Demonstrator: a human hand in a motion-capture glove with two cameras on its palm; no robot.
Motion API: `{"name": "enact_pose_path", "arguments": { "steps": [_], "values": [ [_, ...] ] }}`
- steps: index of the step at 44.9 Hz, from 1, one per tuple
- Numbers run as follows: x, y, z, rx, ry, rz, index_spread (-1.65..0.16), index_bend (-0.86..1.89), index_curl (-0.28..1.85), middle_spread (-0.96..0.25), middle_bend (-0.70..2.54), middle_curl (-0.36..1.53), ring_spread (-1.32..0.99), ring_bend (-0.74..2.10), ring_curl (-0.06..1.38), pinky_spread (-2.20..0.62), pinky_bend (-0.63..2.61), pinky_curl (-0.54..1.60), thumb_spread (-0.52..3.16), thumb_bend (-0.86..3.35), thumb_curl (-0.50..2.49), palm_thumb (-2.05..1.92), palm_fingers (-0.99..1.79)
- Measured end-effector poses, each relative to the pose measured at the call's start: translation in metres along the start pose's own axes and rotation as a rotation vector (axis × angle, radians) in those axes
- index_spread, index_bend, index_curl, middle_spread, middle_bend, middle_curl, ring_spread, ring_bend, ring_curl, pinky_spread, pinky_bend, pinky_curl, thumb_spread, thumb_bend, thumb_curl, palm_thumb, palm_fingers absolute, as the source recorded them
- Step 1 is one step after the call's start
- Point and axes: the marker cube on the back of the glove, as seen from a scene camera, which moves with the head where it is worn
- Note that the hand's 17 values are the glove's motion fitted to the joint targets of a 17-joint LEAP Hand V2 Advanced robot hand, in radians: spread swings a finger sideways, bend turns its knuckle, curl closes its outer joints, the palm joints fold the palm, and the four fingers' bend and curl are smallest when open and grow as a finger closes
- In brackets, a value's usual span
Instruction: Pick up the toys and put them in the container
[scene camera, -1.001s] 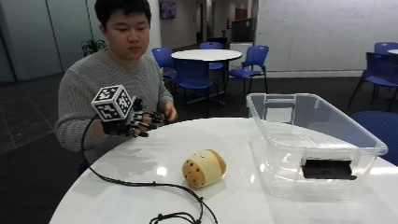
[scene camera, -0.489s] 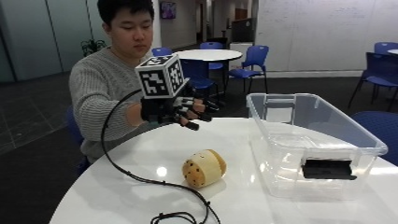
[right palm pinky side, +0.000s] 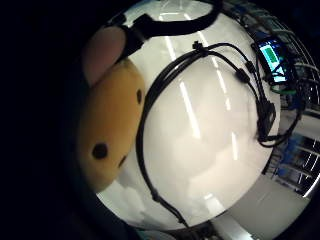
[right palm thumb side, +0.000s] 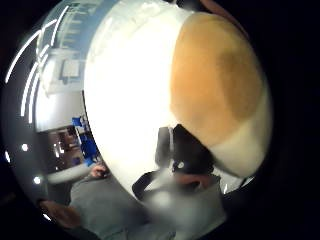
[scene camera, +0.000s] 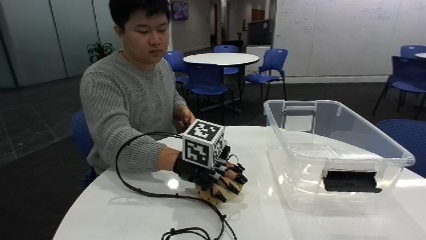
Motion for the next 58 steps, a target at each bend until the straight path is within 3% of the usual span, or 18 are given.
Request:
{"name": "enact_pose_path", "arguments": {
  "steps": [10, 17, 28, 34, 40, 51, 58],
  "values": [
    [-0.002, -0.002, 0.002, 0.086, 0.053, -0.004, -0.41, 0.14, 0.28, -0.24, 0.18, 0.23, -0.30, 0.60, 0.29, -0.05, 0.86, 0.37, 1.42, 0.03, 0.33, 0.17, 0.17],
    [-0.007, -0.003, -0.012, 0.225, -0.015, -0.021, -0.41, 0.17, 0.28, -0.28, 0.38, 0.31, -0.43, 0.78, 0.34, -0.24, 0.95, 0.37, 1.40, 0.17, 0.46, 0.48, 0.68],
    [-0.029, 0.028, -0.150, 0.382, -0.113, -0.105, -0.42, 0.40, 0.43, -0.32, 0.56, 0.43, -0.54, 0.91, 0.45, -0.35, 0.87, 0.41, 1.11, 0.16, 0.62, 0.59, 0.83],
    [-0.045, 0.028, -0.187, 0.423, -0.078, -0.145, -0.42, 0.45, 0.49, -0.33, 0.61, 0.48, -0.57, 0.94, 0.50, -0.38, 0.89, 0.44, 0.98, 0.14, 0.69, 0.59, 0.79],
    [-0.076, -0.012, -0.196, 0.390, -0.143, -0.177, -0.42, 0.48, 0.55, -0.34, 0.64, 0.53, -0.59, 0.96, 0.53, -0.40, 0.92, 0.46, 0.88, 0.12, 0.76, 0.58, 0.75],
    [-0.193, -0.136, -0.194, 0.317, -0.098, -0.211, -0.43, 0.46, 0.64, -0.34, 0.66, 0.60, -0.61, 0.97, 0.59, -0.40, 1.01, 0.50, 0.77, 0.10, 0.86, 0.57, 0.61],
    [-0.228, -0.174, -0.182, 0.278, -0.078, -0.228, -0.44, 0.42, 0.68, -0.34, 0.66, 0.64, -0.61, 0.98, 0.61, -0.39, 1.07, 0.52, 0.75, 0.09, 0.91, 0.57, 0.54]
  ]
}}
